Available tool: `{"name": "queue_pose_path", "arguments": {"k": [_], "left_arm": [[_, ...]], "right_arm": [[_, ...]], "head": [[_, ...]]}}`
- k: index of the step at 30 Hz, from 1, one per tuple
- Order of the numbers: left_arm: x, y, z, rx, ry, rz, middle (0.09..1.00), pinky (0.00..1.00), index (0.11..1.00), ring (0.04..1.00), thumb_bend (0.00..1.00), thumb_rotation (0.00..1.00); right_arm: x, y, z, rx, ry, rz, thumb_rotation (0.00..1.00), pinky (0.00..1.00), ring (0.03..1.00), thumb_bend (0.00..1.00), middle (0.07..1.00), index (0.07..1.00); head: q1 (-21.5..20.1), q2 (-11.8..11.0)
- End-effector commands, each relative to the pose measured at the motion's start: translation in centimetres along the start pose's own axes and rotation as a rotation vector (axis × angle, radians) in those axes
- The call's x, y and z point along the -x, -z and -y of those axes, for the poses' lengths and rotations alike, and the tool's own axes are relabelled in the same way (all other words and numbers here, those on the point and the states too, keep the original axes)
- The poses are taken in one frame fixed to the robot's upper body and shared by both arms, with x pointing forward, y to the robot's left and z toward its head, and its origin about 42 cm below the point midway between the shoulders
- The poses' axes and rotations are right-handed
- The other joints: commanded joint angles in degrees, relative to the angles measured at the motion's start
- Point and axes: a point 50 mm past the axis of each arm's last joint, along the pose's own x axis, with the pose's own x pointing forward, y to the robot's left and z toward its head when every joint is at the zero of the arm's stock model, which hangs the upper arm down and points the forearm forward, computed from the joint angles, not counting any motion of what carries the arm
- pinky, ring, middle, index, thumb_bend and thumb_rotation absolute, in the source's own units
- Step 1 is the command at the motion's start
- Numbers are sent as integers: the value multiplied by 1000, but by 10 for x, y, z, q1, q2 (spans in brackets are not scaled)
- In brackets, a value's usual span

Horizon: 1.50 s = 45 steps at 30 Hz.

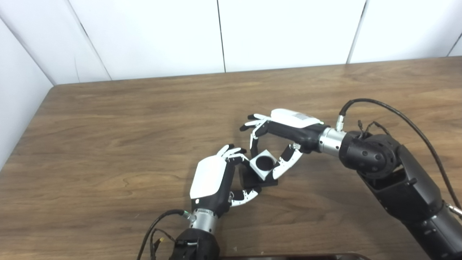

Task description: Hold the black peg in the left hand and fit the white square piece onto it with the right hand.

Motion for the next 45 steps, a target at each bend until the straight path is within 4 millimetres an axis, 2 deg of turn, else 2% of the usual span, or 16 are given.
{"name": "queue_pose_path", "arguments": {"k": [1, 3, 5, 18, 31, 32, 33, 35, 45], "left_arm": [[2, -4, -4, -12, -14, 3, 818, 834, 489, 916, 516, 83], [2, -3, -4, -14, -12, 3, 818, 828, 489, 918, 516, 83], [2, -3, -4, -12, -15, 6, 815, 823, 488, 916, 516, 82], [1, -3, -3, -6, -6, -6, 818, 815, 488, 922, 516, 82], [-3, 3, -4, -12, -11, -17, 812, 778, 491, 908, 519, 85], [-3, 3, -5, -15, -15, -15, 811, 768, 511, 902, 580, 126], [-4, 4, -5, -16, -18, -13, 809, 756, 557, 895, 726, 224], [-4, 6, -7, -25, -23, -17, 808, 745, 592, 890, 813, 295], [-2, 16, -16, -95, -3, -25, 801, 714, 697, 868, 941, 506]], "right_arm": [[0, -4, 18, 46, 42, 12, 183, 885, 993, 751, 902, 552], [0, -5, 18, 45, 34, -1, 221, 885, 991, 947, 904, 619], [0, -5, 17, 45, 28, -10, 245, 889, 991, 993, 908, 662], [0, -4, 18, 46, 22, -17, 285, 894, 990, 1000, 918, 700], [6, -5, 31, 55, 21, -43, 283, 895, 1000, 1000, 935, 727], [7, -4, 31, 55, 22, -45, 283, 894, 1000, 1000, 935, 727], [7, -4, 32, 55, 21, -45, 282, 893, 1000, 1000, 936, 726], [7, -3, 33, 54, 24, -49, 281, 894, 1000, 1000, 936, 725], [12, 3, 38, 53, 41, -69, 275, 897, 1000, 1000, 941, 726]], "head": [[0, 0], [0, 0], [0, 0], [0, 2], [-1, -3], [-1, -4], [-1, -5], [-1, -8], [-4, -14]]}}
